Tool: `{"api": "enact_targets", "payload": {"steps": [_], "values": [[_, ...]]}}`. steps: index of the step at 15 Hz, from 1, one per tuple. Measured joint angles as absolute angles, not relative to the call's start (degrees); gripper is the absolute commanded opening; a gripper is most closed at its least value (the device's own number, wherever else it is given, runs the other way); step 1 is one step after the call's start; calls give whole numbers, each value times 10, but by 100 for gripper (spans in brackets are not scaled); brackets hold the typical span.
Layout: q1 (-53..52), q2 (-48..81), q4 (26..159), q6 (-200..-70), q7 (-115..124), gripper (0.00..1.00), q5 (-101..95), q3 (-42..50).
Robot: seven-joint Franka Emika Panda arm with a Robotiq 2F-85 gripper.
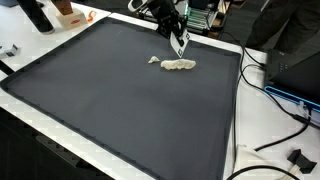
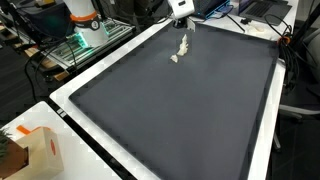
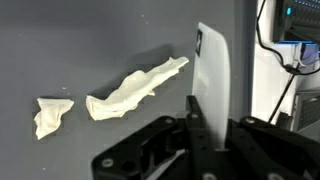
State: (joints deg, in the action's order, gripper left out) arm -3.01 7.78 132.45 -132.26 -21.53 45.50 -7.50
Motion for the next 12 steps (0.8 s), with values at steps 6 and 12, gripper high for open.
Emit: {"api": "enact_targets", "payload": {"steps": [6, 12], "values": [[-78, 42, 1356, -1414, -54, 1, 256, -84], [-92, 26, 1367, -1421, 66, 1, 72, -88]]}}
